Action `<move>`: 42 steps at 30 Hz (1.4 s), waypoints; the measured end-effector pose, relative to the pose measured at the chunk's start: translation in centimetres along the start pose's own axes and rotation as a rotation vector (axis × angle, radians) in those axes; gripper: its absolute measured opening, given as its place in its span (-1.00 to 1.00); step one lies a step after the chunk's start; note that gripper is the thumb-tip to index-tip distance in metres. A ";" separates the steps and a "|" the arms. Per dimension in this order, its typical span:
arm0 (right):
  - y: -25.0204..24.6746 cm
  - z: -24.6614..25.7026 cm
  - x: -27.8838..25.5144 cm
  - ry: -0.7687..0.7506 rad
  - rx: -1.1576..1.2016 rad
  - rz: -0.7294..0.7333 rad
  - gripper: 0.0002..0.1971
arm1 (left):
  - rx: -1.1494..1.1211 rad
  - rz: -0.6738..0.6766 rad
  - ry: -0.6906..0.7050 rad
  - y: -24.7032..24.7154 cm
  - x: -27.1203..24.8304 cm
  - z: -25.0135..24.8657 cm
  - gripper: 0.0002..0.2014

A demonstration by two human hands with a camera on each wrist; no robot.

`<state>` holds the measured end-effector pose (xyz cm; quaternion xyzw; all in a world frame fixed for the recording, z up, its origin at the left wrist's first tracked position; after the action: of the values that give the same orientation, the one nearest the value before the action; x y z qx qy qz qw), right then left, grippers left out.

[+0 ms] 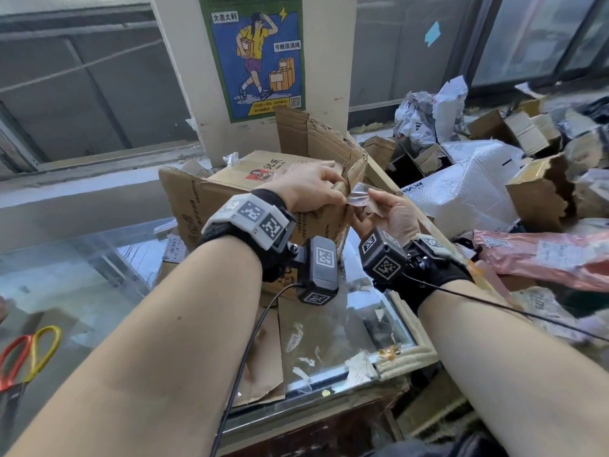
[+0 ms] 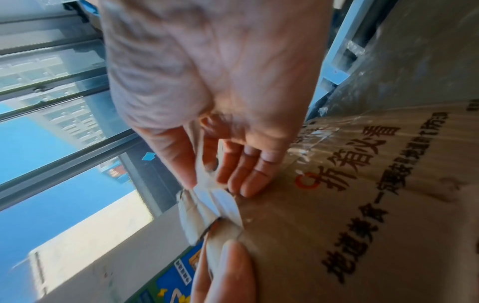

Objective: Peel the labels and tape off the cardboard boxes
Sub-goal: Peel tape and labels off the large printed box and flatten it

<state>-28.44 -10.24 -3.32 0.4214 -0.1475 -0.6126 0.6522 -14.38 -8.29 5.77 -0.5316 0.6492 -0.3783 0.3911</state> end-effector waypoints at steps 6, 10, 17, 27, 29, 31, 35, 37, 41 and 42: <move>1.3 0.4 -0.6 -0.121 0.022 0.102 -0.84 | -0.109 0.006 0.012 0.1 -0.1 0.0 -0.64; 2.5 -0.3 -0.6 -0.098 0.091 0.076 -0.80 | -0.154 -0.005 0.012 -0.3 -0.7 0.6 -0.62; 3.6 0.1 -0.3 0.031 0.109 0.013 -0.95 | -0.199 -0.008 0.005 -0.7 -1.7 0.9 -0.59; 3.4 1.5 -1.2 0.090 -0.028 0.043 -0.55 | -0.208 0.005 -0.033 -0.2 -2.1 -0.8 -0.66; 3.5 1.5 -1.3 0.109 -0.028 0.096 -0.36 | -0.239 0.008 -0.046 -0.2 -2.2 -1.0 -0.66; 3.7 1.5 -1.4 0.136 -0.010 0.123 -0.29 | -0.264 0.012 -0.060 -0.2 -2.3 -1.2 -0.65; 3.3 1.5 -1.0 0.160 0.074 0.104 -0.44 | -0.294 0.019 -0.109 -0.2 -2.3 -1.3 -0.63; 2.8 1.3 -0.7 0.147 0.091 0.079 -0.53 | -0.297 0.025 -0.106 -0.2 -2.2 -1.4 -0.62; 1.8 0.9 -0.1 0.129 0.208 0.014 -0.66 | -0.290 0.041 -0.085 0.0 -2.0 -1.4 -0.63; 1.6 0.7 0.1 0.131 0.213 0.011 -0.67 | -0.282 0.042 -0.082 0.0 -1.9 -1.3 -0.63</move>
<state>-27.85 -10.77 -1.75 0.5267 -0.1713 -0.5609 0.6153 -15.30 -6.35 6.51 -0.5824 0.6903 -0.2534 0.3465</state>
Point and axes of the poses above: each hand's wrist, its own x-axis towards the middle knuckle, its own y-axis out of the palm, z = x × y, the point moved 4 cm from there along x, towards the middle knuckle, and after that the axes turned 2 degrees about -z, right-handed, at the moved point
